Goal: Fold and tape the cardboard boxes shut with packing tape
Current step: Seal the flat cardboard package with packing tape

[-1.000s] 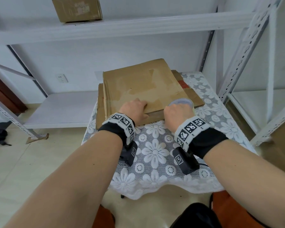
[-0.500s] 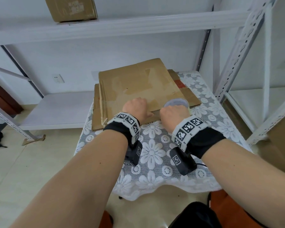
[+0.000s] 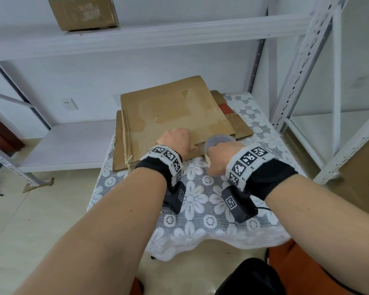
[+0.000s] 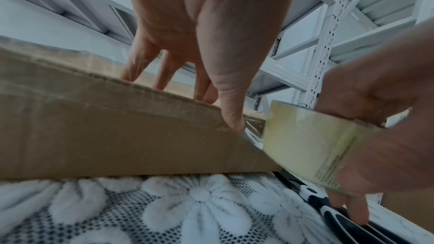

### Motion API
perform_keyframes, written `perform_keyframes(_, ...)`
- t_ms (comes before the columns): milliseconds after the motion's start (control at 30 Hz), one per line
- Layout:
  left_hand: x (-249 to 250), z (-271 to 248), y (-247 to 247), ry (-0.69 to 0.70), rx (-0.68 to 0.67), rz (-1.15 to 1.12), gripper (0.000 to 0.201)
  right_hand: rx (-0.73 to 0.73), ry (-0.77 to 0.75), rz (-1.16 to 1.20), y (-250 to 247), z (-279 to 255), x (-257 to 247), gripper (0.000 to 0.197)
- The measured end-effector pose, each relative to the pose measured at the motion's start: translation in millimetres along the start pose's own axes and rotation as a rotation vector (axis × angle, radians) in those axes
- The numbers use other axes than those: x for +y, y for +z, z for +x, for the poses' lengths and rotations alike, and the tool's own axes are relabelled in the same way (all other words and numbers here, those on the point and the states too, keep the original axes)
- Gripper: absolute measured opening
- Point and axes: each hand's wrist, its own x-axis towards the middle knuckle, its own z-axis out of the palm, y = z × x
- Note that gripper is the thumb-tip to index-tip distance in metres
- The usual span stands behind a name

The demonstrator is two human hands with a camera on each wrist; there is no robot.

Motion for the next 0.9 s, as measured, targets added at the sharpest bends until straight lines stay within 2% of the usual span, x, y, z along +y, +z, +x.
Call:
perform_keyframes(67, 3.2, 1.6, -2.4, -0.005, -0.002, 0.037, 0.047, -0.092, 0.010, -0.023, -3.3, -0.9, 1.7, 0.019)
perform_keyframes(100, 4.9, 2.3, -2.6, -0.007, 0.000, 0.041, 0.046, -0.086, 0.009, -0.032, -3.9, -1.0, 2.6, 0.023)
perform_keyframes(200, 9.6, 3.5, -2.2, 0.012, -0.013, 0.038, 0.039, 0.047, -0.005, -0.027, -1.9, 0.1, 4.2, 0.024)
perform_keyframes(367, 15.5, 6.7, -4.3, 0.043, -0.031, 0.128, 0.028, 0.170, -0.014, -0.016, 7.8, 1.6, 5.5, 0.019)
perform_keyframes(433, 17.6, 6.6, -5.4, 0.029, -0.064, 0.137, 0.028, 0.262, -0.023, -0.034, 12.7, 1.3, 7.2, 0.014)
perform_keyframes(567, 15.9, 4.7, -9.0, -0.007, -0.096, 0.093, 0.027, 0.393, 0.028, -0.048, 17.4, 1.0, 14.4, 0.016)
perform_keyframes(767, 16.6, 6.3, -8.8, 0.018, -0.098, 0.074, 0.024, 0.472, 0.153, -0.099, 16.1, 2.1, 36.3, 0.029)
perform_keyframes(900, 17.5, 8.2, -4.2, 0.087, -0.068, 0.092, 0.020, 0.475, 0.170, -0.098, 25.1, 9.1, 40.9, 0.027)
